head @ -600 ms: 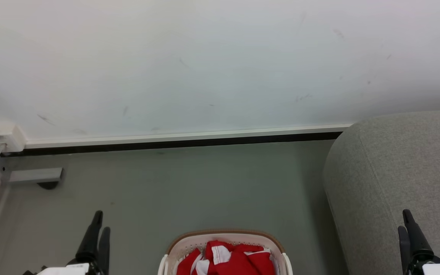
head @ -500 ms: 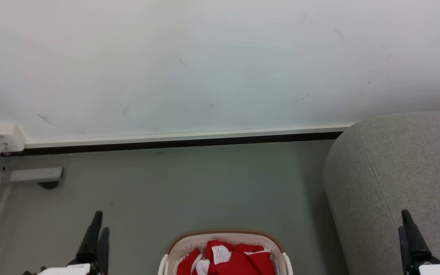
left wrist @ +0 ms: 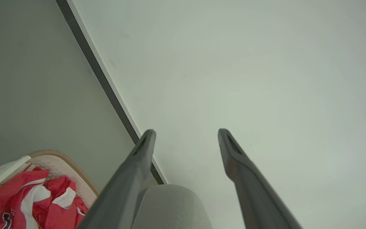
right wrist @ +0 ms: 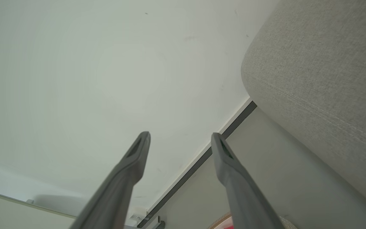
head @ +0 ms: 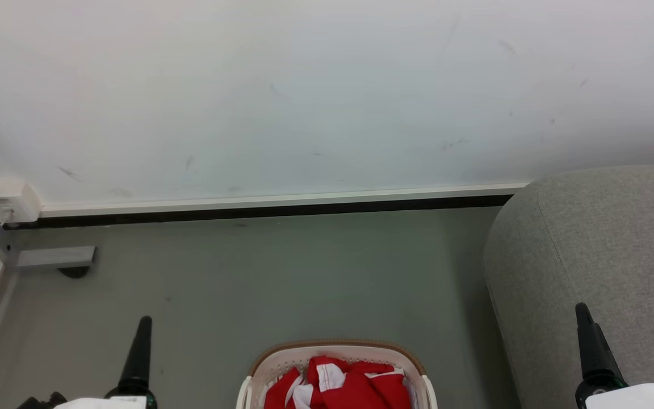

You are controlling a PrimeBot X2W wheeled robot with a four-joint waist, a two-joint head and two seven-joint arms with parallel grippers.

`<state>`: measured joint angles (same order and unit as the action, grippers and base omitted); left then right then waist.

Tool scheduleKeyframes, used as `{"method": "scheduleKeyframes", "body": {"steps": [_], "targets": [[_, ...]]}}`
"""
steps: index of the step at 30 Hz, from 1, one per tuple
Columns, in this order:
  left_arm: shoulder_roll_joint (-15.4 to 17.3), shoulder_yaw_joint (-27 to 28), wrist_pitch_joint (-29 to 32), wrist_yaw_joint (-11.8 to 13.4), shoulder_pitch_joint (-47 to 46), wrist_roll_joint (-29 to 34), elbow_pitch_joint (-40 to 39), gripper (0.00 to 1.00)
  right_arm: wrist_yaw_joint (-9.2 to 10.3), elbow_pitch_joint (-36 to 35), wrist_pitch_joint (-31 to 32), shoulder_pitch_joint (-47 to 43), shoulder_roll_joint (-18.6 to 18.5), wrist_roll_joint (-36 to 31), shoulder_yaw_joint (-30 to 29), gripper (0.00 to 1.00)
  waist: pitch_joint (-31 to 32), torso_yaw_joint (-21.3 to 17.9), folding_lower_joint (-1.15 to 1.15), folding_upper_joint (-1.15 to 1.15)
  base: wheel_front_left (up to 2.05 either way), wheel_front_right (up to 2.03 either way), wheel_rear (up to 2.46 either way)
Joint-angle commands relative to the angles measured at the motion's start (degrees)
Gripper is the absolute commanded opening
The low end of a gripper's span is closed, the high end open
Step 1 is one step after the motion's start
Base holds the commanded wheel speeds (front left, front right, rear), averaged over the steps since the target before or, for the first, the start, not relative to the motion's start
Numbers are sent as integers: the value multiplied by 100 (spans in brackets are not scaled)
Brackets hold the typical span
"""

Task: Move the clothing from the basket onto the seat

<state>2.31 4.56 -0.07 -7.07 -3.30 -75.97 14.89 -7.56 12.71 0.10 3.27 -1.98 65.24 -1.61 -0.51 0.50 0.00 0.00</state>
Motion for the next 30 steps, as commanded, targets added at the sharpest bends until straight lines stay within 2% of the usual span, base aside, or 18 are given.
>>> {"method": "scheduleKeyframes", "body": {"steps": [1, 17, 30], "targets": [[40, 6, -55, -26, -29, 247, -105, 100, 3, -139, -73, 23, -59, -330, 52, 100, 0, 3, 0, 0, 0, 0, 0], [49, -39, -392, -17, 147, 2093, -369, 100, 5, -161, -410, -64, -74, -2142, 301, 100, 29, 28, 0, 0, 0, 0, 0], [56, -44, -637, -30, 257, 3086, -523, 100, 6, -137, -647, -123, -84, -3199, 444, 100, 19, 24, 0, 0, 0, 0, 0]]}}
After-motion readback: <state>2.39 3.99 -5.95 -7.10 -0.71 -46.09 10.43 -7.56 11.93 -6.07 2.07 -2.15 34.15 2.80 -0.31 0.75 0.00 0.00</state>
